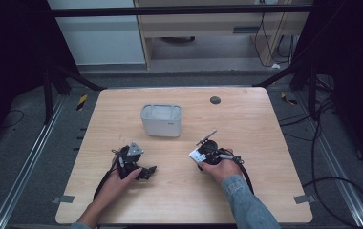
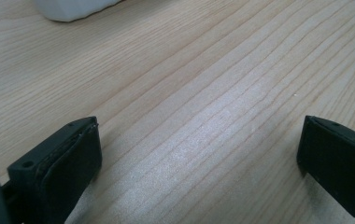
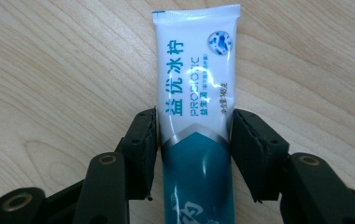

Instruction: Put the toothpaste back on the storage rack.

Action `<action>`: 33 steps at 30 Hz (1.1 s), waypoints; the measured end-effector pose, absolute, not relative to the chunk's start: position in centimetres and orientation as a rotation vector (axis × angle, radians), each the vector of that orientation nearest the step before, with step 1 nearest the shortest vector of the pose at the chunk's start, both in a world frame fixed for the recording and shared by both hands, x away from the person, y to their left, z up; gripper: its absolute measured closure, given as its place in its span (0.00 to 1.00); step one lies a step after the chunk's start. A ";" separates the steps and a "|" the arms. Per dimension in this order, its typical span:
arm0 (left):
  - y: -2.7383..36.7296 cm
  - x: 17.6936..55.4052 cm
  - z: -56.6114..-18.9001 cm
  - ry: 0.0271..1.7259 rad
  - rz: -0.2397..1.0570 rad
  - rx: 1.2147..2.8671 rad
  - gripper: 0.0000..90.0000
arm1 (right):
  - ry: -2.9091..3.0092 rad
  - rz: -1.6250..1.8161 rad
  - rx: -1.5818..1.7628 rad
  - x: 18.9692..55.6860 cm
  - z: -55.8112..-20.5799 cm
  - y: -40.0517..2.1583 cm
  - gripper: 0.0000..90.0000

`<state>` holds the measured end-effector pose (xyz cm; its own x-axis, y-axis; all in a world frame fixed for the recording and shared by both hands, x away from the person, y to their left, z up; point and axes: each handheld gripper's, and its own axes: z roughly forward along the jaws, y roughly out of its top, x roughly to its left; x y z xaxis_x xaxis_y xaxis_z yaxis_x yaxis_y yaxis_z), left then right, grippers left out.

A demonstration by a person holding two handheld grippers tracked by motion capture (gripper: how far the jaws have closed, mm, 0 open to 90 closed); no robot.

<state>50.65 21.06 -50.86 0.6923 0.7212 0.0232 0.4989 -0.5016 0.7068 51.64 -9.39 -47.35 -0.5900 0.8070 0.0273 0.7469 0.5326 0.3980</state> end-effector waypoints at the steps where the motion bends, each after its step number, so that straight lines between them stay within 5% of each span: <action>1: 21.1 50.6 -50.9 0.928 0.414 2.209 0.00 | 2.607 0.558 1.330 51.7 -47.3 -9.4 0.57; 11: 21.1 50.6 -50.9 0.928 0.415 2.209 0.00 | 2.584 0.556 1.296 51.4 -47.4 -9.4 0.64; 25: 21.1 50.6 -50.9 0.929 0.415 2.209 0.00 | 2.577 0.589 1.306 51.3 -46.7 -10.1 0.87; 33: 21.1 50.7 -50.9 0.928 0.415 2.209 0.00 | 2.561 0.587 1.306 51.1 -46.4 -10.2 0.88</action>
